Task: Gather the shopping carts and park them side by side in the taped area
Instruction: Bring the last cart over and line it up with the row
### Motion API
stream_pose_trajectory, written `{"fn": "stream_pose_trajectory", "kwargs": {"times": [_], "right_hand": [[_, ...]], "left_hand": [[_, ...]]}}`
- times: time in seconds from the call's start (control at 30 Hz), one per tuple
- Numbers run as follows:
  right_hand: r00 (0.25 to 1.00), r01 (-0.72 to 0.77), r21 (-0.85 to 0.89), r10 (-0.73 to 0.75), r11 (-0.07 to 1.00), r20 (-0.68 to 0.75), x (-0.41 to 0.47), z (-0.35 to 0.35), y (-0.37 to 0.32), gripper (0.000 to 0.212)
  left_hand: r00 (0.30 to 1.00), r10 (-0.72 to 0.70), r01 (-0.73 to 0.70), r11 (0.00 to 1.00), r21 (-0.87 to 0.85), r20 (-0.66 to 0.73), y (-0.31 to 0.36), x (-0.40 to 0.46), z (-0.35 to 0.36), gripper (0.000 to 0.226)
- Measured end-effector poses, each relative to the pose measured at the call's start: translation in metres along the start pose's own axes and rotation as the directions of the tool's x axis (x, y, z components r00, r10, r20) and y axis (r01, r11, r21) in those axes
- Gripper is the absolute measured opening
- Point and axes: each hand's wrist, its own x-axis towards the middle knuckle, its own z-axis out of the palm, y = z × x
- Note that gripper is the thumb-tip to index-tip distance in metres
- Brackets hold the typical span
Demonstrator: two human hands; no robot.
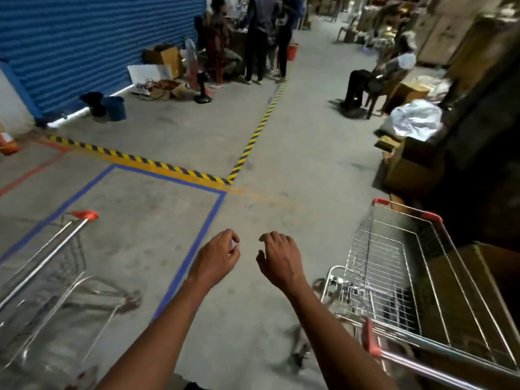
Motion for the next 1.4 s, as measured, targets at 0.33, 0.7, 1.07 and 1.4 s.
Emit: {"fn": "stream_pose_trajectory", "kwargs": {"times": [0.33, 0.7, 1.07, 1.4], "right_hand": [[0.945, -0.324, -0.072, 0.319, 0.943, -0.067, -0.125, -0.070, 0.099, 0.030], [0.754, -0.657, -0.169, 0.636, 0.735, -0.165, -0.219, -0.106, 0.151, 0.022], [0.604, -0.753, -0.321, 0.797, 0.574, 0.005, -0.332, -0.117, 0.222, 0.024], [0.675, -0.437, -0.382, 0.578, 0.814, 0.458, -0.373, -0.161, 0.349, 0.026]], "left_hand": [[0.922, 0.308, -0.294, 0.951, -0.094, 0.235, 0.132, -0.011, 0.114, 0.012], [0.683, 0.581, -0.500, 0.814, -0.295, 0.444, 0.219, -0.023, 0.187, 0.014], [0.493, 0.639, -0.593, 0.743, -0.309, 0.590, 0.281, -0.077, 0.266, 0.039], [0.490, 0.336, -0.628, 0.776, 0.059, 0.804, 0.332, -0.107, 0.335, 0.054]]}}
